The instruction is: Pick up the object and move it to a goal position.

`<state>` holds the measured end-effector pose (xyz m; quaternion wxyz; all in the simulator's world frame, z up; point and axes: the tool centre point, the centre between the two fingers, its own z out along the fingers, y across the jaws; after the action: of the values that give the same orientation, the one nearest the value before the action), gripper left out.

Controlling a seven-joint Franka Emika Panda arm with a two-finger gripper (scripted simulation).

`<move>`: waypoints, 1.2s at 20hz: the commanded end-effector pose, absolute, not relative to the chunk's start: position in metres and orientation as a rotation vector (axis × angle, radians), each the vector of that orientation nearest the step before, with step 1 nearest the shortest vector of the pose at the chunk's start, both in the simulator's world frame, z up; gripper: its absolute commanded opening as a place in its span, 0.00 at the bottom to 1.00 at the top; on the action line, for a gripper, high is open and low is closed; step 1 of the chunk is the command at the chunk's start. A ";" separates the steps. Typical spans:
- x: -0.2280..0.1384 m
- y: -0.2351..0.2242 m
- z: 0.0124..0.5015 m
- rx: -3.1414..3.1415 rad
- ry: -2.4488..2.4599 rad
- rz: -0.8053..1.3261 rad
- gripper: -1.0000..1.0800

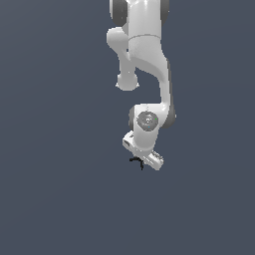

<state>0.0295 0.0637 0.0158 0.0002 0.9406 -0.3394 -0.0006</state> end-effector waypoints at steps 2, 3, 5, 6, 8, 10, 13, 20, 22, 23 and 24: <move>0.033 0.060 0.025 2.955 -1.067 0.000 0.00; 0.035 0.059 0.029 2.955 -1.067 0.000 0.00; 0.039 0.055 0.039 2.955 -1.067 0.000 0.00; 0.041 0.053 0.044 2.955 -1.067 0.000 0.00; 0.047 0.048 0.057 2.955 -1.067 0.000 0.00; 0.053 0.042 0.072 2.954 -1.067 0.000 0.00; 0.063 0.035 0.093 2.954 -1.067 0.000 0.00; 0.076 0.024 0.121 2.954 -1.067 0.000 0.00; 0.078 0.023 0.124 2.954 -1.067 0.000 0.00; 0.079 0.023 0.124 2.954 -1.067 0.000 0.00; 0.079 0.023 0.124 2.954 -1.067 0.000 0.00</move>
<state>0.0782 0.0231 0.1233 0.0000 0.9404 -0.3400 0.0005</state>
